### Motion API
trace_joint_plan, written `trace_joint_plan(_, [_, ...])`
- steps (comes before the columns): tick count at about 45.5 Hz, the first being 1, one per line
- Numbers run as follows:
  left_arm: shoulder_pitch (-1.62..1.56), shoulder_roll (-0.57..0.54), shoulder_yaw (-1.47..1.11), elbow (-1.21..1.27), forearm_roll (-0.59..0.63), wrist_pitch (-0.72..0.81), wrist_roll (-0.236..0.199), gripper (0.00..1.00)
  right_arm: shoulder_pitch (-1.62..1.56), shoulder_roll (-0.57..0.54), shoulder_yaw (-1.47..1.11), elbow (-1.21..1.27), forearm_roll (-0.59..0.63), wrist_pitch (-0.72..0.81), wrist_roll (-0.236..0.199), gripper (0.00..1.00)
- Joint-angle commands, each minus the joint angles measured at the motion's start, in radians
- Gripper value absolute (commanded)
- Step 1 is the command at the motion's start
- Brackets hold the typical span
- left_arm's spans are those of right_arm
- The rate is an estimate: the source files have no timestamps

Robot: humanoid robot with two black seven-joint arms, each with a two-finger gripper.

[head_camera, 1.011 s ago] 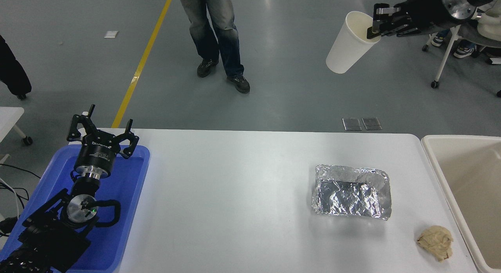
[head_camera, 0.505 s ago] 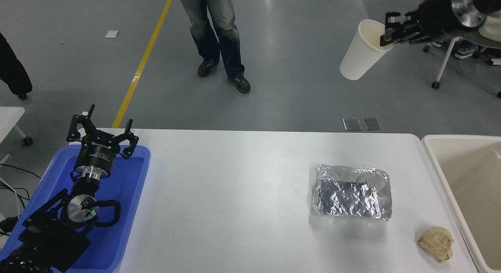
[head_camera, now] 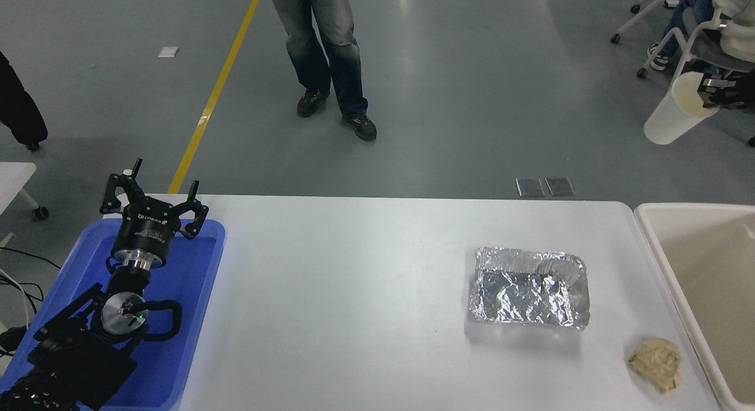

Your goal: Pick up paper cup place in dustbin

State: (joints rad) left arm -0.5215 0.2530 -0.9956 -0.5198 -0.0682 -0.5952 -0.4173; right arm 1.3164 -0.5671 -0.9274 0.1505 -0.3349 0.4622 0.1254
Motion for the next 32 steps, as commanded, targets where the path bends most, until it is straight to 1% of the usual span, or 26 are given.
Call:
trace_joint_plan(1, [0.000,0.000,0.000,0.000,-0.001,0.000,0.000,1.00,-0.290,-0.004,0.084,-0.152,0.004,-0.158,-0.047,0.00])
trace_joint_plan(7, [0.000,0.000,0.000,0.000,0.001,0.000,0.000,1.00,-0.417,0.000,0.157,-0.152,0.004,-0.280,-0.101,0.00])
trace_joint_plan(11, [0.000,0.000,0.000,0.000,-0.001,0.000,0.000,1.00,-0.486,0.004,0.217,-0.152,0.004,-0.329,-0.121,0.00])
trace_joint_plan(32, [0.000,0.000,0.000,0.000,-0.001,0.000,0.000,1.00,-0.718,0.064,0.406,-0.152,0.005,-0.471,-0.135,0.00])
